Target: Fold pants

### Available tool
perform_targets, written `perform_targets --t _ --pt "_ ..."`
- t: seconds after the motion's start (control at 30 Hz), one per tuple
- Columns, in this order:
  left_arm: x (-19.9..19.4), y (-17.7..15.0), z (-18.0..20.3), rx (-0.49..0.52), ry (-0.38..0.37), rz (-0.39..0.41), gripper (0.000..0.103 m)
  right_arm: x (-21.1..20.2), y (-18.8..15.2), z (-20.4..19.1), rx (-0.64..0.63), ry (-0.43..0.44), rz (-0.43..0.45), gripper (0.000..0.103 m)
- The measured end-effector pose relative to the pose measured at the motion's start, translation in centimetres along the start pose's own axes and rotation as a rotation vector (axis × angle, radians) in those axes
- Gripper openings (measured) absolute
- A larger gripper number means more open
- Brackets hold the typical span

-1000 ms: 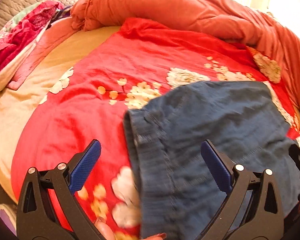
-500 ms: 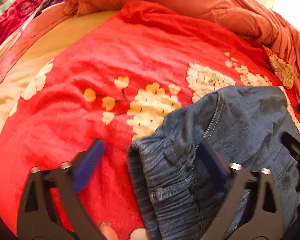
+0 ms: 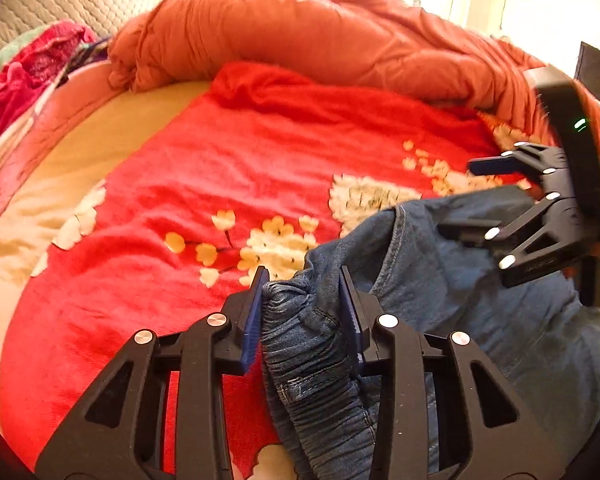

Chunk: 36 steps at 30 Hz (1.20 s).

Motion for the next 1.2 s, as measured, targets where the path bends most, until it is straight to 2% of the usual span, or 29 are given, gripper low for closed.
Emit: perform_targets --t 0.13,0.23,0.27,0.3,0.37,0.5,0.67,0.8,0.93,1.1,1.2 --pt "-1.2 0.1 0.7 0.032 -0.011 0.060 0.027 1.6 0.6 -1.0 -0.134 -0.004 -0.035 0.099" --pt "-1.1 0.0 1.2 0.057 0.000 0.061 0.027 3.0 0.8 -1.9 -0.200 -0.002 -0.055 0.095" --pt "-1.1 -0.1 1.3 0.061 0.003 0.063 0.027 3.2 0.6 -1.9 -0.191 0.017 -0.058 0.080" --pt "-1.0 -0.1 1.4 0.069 0.010 0.065 0.027 3.2 0.4 -1.9 -0.168 0.054 -0.056 0.061" --pt "-1.1 -0.2 1.4 0.073 0.016 0.068 0.027 3.1 -0.1 -2.1 -0.112 0.115 -0.032 0.044" --pt "-1.0 -0.3 1.1 0.070 0.034 0.061 0.027 1.6 -1.4 -2.8 -0.044 0.102 0.027 0.018" --pt "-1.7 -0.6 1.1 0.075 0.034 0.069 0.027 -2.0 -3.4 -2.6 0.110 0.094 0.117 0.011" --pt "-3.2 -0.8 2.1 0.100 0.034 0.103 0.027 -5.5 -5.0 -2.8 0.196 0.086 0.187 0.011" --pt "-5.0 -1.4 3.7 0.157 0.073 0.148 0.027 -9.2 -6.7 -3.7 0.254 0.083 0.261 0.011" --pt "-7.6 -2.5 5.2 0.201 0.099 0.210 0.027 -12.3 -9.3 -5.3 0.300 0.082 0.297 0.011" --pt "-9.4 -4.1 5.5 0.186 0.074 0.221 0.028 -13.9 -11.2 -6.8 0.322 0.094 0.310 0.011"
Point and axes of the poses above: each gripper's, at about its wrist camera, not at the fingertips, and x roughly the way its jaws point, z to its right, y to its top, the point moved 1 cm from there along x, roughly the way its jaws point, and after that the axes turned 3 degrees about y, right-handed, at the moved point
